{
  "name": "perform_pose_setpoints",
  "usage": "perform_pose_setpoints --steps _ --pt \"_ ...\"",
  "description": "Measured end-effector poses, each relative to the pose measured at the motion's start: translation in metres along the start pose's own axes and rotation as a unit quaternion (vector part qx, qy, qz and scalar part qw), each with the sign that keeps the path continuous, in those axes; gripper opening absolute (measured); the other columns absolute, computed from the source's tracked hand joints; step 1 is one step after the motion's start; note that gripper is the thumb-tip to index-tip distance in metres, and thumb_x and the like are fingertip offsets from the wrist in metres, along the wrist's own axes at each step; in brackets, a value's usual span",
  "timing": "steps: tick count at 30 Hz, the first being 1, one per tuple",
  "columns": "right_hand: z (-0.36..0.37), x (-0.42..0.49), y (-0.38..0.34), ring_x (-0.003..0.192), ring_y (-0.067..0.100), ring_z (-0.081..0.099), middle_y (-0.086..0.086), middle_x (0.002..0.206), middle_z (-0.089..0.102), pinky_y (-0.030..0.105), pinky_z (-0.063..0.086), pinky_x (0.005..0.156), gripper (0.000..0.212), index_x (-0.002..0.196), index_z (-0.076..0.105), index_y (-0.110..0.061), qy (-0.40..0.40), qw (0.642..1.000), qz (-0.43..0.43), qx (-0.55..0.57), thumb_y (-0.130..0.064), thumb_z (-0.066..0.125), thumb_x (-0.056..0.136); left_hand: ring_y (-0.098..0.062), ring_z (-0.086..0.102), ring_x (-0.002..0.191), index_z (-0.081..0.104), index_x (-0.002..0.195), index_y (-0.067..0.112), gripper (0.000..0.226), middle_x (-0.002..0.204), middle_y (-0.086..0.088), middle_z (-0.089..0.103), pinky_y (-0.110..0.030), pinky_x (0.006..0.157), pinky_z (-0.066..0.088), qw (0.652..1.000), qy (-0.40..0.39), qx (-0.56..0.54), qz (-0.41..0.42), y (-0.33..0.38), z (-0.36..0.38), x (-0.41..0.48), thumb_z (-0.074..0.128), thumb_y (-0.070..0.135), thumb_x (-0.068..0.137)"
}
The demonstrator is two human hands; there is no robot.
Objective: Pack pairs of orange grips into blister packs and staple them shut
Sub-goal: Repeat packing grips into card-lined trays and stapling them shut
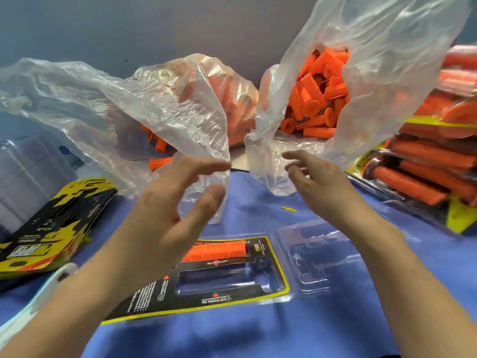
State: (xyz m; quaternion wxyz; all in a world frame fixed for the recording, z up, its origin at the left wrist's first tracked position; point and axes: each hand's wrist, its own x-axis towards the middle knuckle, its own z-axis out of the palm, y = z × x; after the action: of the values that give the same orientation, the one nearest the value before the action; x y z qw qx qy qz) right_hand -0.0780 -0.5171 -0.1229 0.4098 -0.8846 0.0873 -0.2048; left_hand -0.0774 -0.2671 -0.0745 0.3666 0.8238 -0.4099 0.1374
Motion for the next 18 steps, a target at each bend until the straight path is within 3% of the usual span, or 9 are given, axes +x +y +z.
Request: perform_pose_setpoints --steps 2,5,8,10,12,15,18 --pt "-0.005 0.007 0.004 0.101 0.018 0.059 -0.003 0.108 0.066 0.028 0.041 0.078 0.033 0.129 0.059 -0.03 0.014 1.0 0.015 0.019 -0.021 0.045 0.101 -0.001 0.057 0.114 0.057 0.125 0.03 0.03 0.119 0.017 0.061 -0.012 0.093 0.041 0.999 -0.038 -0.006 0.029 0.016 0.03 0.044 0.049 0.038 0.098" --pt "-0.014 0.017 0.009 0.085 0.02 0.058 0.0 0.101 0.061 0.023 0.041 0.067 0.033 0.128 0.06 -0.027 0.038 0.996 0.052 0.061 -0.019 0.044 0.1 -0.011 0.059 0.11 0.059 0.125 0.017 0.026 0.12 0.002 0.063 -0.031 0.098 0.046 0.994 -0.106 -0.004 -0.002 0.024 0.086 0.111 0.049 0.022 0.101" --pt "-0.025 0.026 0.018 0.1 0.031 0.059 0.009 0.111 0.066 0.036 0.046 0.081 0.037 0.131 0.059 -0.022 0.071 0.985 0.089 0.131 -0.016 0.042 0.098 -0.013 0.057 0.109 0.059 0.126 0.016 0.03 0.125 -0.001 0.062 -0.017 0.085 0.039 0.989 -0.126 0.032 -0.077 0.012 0.137 0.166 0.045 0.018 0.1" --pt "-0.029 0.028 0.023 0.103 0.027 0.057 0.004 0.111 0.063 0.032 0.043 0.083 0.037 0.133 0.057 -0.02 0.098 0.976 0.118 0.157 -0.019 0.042 0.098 -0.023 0.059 0.108 0.063 0.107 0.019 0.023 0.118 -0.007 0.064 -0.025 0.087 0.044 0.983 -0.124 0.002 -0.135 0.001 0.162 0.198 0.043 0.014 0.096" --pt "-0.029 0.032 0.026 0.115 0.026 0.054 0.006 0.122 0.06 0.034 0.044 0.097 0.038 0.133 0.056 -0.018 0.127 0.966 0.139 0.179 -0.02 0.042 0.098 -0.032 0.062 0.099 0.062 0.083 0.019 0.022 0.104 -0.012 0.067 -0.034 0.085 0.053 0.978 -0.116 -0.015 -0.171 -0.015 0.185 0.23 0.043 0.01 0.091" --pt "-0.03 0.039 0.027 0.117 0.032 0.056 0.009 0.124 0.063 0.045 0.045 0.101 0.032 0.125 0.06 -0.019 0.12 0.952 0.152 0.236 -0.023 0.044 0.098 -0.025 0.055 0.074 0.063 0.09 0.012 0.018 0.091 -0.011 0.06 -0.022 0.057 0.046 0.959 -0.11 -0.088 -0.247 -0.038 0.214 0.269 0.046 0.007 0.09" --pt "-0.034 0.044 0.028 0.113 0.029 0.06 -0.002 0.109 0.059 0.048 0.048 0.1 0.033 0.129 0.055 -0.027 0.1 0.924 0.185 0.318 -0.027 0.046 0.097 -0.027 0.058 0.081 0.064 0.1 0.009 0.019 0.099 -0.012 0.063 -0.034 0.069 0.052 0.947 -0.093 -0.103 -0.289 -0.058 0.233 0.298 0.048 0.012 0.092"
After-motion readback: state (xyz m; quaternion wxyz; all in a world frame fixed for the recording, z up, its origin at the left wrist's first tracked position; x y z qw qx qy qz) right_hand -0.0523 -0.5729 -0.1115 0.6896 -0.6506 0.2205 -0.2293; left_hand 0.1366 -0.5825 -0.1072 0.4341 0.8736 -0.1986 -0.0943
